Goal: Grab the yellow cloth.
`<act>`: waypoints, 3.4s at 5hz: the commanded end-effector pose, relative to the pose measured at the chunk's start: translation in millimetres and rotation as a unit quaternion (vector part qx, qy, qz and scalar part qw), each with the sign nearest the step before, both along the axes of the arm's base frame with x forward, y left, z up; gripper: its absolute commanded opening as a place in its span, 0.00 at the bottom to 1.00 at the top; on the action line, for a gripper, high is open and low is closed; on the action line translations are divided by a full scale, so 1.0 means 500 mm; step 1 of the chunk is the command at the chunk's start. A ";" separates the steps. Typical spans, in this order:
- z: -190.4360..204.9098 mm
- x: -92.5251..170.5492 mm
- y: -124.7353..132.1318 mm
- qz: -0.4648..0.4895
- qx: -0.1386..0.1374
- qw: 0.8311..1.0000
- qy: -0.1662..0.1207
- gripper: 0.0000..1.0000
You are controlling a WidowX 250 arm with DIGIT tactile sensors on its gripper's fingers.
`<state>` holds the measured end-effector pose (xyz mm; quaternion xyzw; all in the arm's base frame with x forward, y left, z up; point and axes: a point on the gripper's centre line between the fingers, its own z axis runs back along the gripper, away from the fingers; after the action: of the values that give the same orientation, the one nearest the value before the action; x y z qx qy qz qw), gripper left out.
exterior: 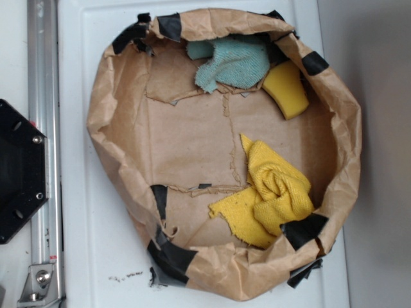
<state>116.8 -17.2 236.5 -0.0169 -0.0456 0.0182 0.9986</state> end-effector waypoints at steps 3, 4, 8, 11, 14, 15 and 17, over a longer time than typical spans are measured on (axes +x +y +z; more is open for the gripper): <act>-0.073 0.188 0.013 -0.019 0.055 0.994 -0.089 1.00; -0.148 0.240 0.020 -0.109 0.030 0.988 -0.109 1.00; -0.335 0.450 -0.043 -0.316 -0.020 0.943 -0.105 1.00; -0.400 0.381 -0.186 -0.397 -0.021 0.915 -0.074 1.00; -0.376 0.366 -0.129 -0.273 -0.017 0.961 -0.037 0.00; -0.302 0.362 -0.062 -0.172 -0.014 0.984 -0.038 0.00; -0.112 0.266 0.018 0.065 -0.043 0.996 -0.040 0.00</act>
<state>244.1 2.6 156.9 -0.0586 -0.0500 0.0730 0.9944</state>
